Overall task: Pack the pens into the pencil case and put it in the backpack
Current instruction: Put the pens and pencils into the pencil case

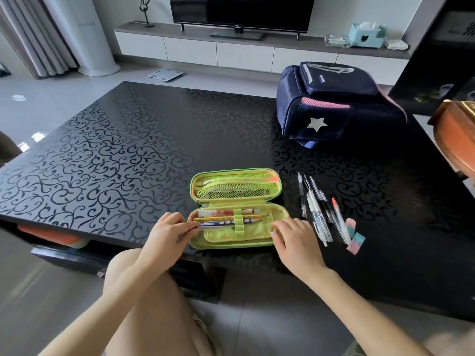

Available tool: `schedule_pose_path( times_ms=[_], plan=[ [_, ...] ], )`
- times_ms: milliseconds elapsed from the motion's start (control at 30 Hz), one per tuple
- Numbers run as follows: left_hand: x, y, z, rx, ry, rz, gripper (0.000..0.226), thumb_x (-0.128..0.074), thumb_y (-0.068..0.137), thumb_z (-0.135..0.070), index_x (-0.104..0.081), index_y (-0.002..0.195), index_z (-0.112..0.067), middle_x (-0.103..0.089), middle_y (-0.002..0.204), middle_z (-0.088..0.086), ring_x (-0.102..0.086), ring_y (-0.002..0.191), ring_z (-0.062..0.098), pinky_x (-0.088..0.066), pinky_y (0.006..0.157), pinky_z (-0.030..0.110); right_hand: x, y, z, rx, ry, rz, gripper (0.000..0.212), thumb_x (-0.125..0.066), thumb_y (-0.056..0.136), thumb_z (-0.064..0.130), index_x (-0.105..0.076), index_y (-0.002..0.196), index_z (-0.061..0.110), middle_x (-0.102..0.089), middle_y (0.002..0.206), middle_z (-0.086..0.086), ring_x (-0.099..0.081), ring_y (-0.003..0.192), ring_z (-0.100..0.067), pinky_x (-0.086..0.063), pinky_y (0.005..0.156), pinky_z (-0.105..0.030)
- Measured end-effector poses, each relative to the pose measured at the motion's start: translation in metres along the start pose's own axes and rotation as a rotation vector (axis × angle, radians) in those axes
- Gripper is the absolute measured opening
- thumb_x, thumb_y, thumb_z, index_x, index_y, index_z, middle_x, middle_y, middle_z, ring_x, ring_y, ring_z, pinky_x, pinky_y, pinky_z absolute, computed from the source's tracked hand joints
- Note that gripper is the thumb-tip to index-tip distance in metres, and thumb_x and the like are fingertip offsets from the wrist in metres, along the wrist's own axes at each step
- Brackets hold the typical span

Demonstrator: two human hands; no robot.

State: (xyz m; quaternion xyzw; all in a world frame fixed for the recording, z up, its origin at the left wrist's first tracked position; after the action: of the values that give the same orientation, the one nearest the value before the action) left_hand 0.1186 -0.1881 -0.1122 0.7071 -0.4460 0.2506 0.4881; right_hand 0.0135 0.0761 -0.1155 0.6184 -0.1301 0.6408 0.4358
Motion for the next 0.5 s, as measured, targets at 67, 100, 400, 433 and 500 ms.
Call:
schedule_pose_path(
  times_ms=[67,100,400,433,500],
  plan=[
    [-0.003,0.004,-0.008,-0.030,0.070,0.015,0.052,-0.034,0.092,-0.053,-0.075,0.089,-0.020,-0.060,0.071,-0.004,-0.038,0.071,0.010,-0.031,0.068,0.018,0.000,-0.001,0.001,-0.006,-0.011,-0.001,0.031,-0.039,0.086,0.029,-0.066,0.086,0.015,-0.065,0.079,0.004,-0.061,0.070,-0.018,-0.049,0.066,-0.033],
    [-0.005,0.006,-0.014,-0.058,0.136,0.023,0.044,-0.039,0.091,-0.050,-0.074,0.087,-0.023,-0.063,0.074,-0.008,-0.041,0.072,0.011,-0.031,0.069,0.022,-0.001,-0.001,0.002,-0.009,-0.011,-0.004,0.031,-0.038,0.086,0.029,-0.066,0.086,0.016,-0.065,0.079,0.004,-0.060,0.070,-0.018,-0.049,0.066,-0.033],
    [-0.034,0.027,-0.052,-0.079,0.188,0.146,0.012,-0.075,0.068,-0.030,-0.072,0.079,-0.031,-0.065,0.083,-0.014,-0.048,0.083,0.011,-0.025,0.081,0.028,0.008,-0.005,-0.010,-0.116,0.179,-0.137,0.030,-0.038,0.089,0.019,-0.066,0.085,0.009,-0.065,0.080,-0.001,-0.059,0.068,-0.020,-0.048,0.064,-0.029],
    [-0.035,0.030,-0.052,-0.054,0.197,0.181,0.016,-0.080,0.065,-0.030,-0.071,0.078,-0.031,-0.063,0.081,-0.012,-0.052,0.082,0.014,-0.024,0.080,0.028,0.011,-0.004,-0.015,-0.180,0.169,-0.185,0.026,-0.041,0.090,0.017,-0.065,0.082,0.008,-0.064,0.077,-0.001,-0.058,0.067,-0.020,-0.048,0.061,-0.030],
    [-0.034,0.033,-0.053,-0.004,0.219,0.237,0.021,-0.083,0.062,-0.031,-0.070,0.079,-0.031,-0.061,0.079,-0.010,-0.057,0.081,0.019,-0.024,0.080,0.029,0.018,0.001,-0.027,-0.333,0.123,-0.240,0.016,-0.052,0.088,0.009,-0.065,0.079,0.006,-0.063,0.072,-0.005,-0.060,0.065,-0.024,-0.044,0.056,-0.030]
  ],
)
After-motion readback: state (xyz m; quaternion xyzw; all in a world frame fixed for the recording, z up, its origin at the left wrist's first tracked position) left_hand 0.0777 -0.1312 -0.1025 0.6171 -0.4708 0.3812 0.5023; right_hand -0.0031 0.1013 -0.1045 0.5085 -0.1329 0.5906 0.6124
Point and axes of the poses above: each hand's wrist, its own y-axis towards the middle knuckle, its own x-axis out of the back of the hand, z = x × y, the point moved 2 cm from there along y, towards the middle knuckle
